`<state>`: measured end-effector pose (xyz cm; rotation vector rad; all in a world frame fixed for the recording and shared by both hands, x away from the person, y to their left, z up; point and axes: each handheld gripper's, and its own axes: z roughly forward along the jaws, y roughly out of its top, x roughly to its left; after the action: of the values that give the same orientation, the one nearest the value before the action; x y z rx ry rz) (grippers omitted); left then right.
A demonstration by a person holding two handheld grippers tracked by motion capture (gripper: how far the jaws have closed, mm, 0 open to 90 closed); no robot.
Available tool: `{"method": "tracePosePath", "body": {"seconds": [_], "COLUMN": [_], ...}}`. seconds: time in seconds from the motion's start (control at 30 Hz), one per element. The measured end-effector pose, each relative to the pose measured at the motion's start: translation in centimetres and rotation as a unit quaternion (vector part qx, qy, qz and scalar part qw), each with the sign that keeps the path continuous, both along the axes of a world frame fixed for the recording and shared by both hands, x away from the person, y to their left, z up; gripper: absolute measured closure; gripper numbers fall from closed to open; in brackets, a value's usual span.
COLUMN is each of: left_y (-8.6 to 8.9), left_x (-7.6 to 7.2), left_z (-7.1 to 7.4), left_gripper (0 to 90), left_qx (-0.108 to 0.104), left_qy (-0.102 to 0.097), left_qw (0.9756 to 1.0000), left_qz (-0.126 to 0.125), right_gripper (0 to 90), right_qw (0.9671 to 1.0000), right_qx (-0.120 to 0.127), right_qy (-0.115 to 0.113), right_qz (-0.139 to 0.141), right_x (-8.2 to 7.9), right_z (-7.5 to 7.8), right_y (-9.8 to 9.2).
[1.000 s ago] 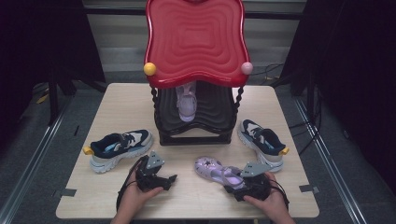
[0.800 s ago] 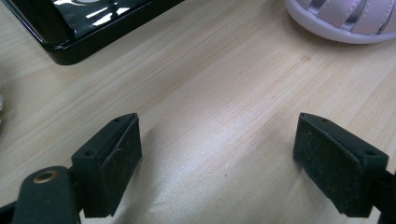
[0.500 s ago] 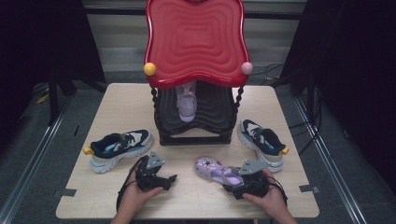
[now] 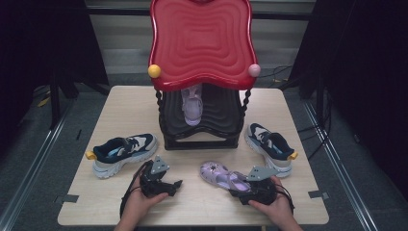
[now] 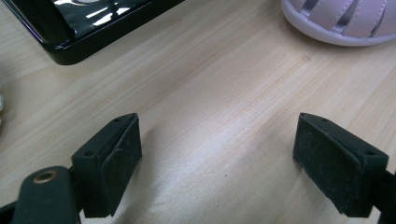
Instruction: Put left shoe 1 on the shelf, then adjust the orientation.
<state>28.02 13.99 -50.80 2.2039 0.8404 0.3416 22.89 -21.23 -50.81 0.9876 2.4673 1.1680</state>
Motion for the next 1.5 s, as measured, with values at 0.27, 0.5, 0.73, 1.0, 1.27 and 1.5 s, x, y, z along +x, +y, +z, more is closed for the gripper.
{"method": "tracePosePath", "body": {"seconds": [0.27,0.5,0.73,1.0,1.27,1.5], "left_y": [0.0,0.0,0.0,0.0,0.0,0.0], "left_x": [0.0,0.0,0.0,0.0,0.0,0.0], "left_z": [0.0,0.0,0.0,0.0,0.0,0.0], "left_gripper": [15.1,15.1,15.1,15.1,15.1,15.1], "left_qx": [0.0,0.0,0.0,0.0,0.001,0.001], "left_qy": [0.0,0.0,0.0,0.0,0.0,0.0], "left_qw": [1.0,1.0,1.0,1.0,1.0,1.0], "left_qz": [0.0,0.0,0.001,0.0,0.001,0.001], "right_gripper": [37.3,37.3,37.3,37.3,37.3,37.3], "right_qw": [0.9996,0.9984,0.9982,0.9975,0.9965,0.9952], "right_qx": [0.008,0.023,0.012,0.024,0.03,0.025], "right_qy": [-0.011,-0.024,-0.028,-0.024,-0.028,-0.036], "right_qz": [-0.027,-0.046,-0.051,-0.061,-0.073,-0.087], "right_x": [-0.2,-0.7,-1.0,-1.2,-1.1,-1.1], "right_z": [0.8,2.1,2.7,3.5,4.6,5.5], "right_y": [-0.6,-1.6,-1.5,-1.5,-2.0,-2.3]}}
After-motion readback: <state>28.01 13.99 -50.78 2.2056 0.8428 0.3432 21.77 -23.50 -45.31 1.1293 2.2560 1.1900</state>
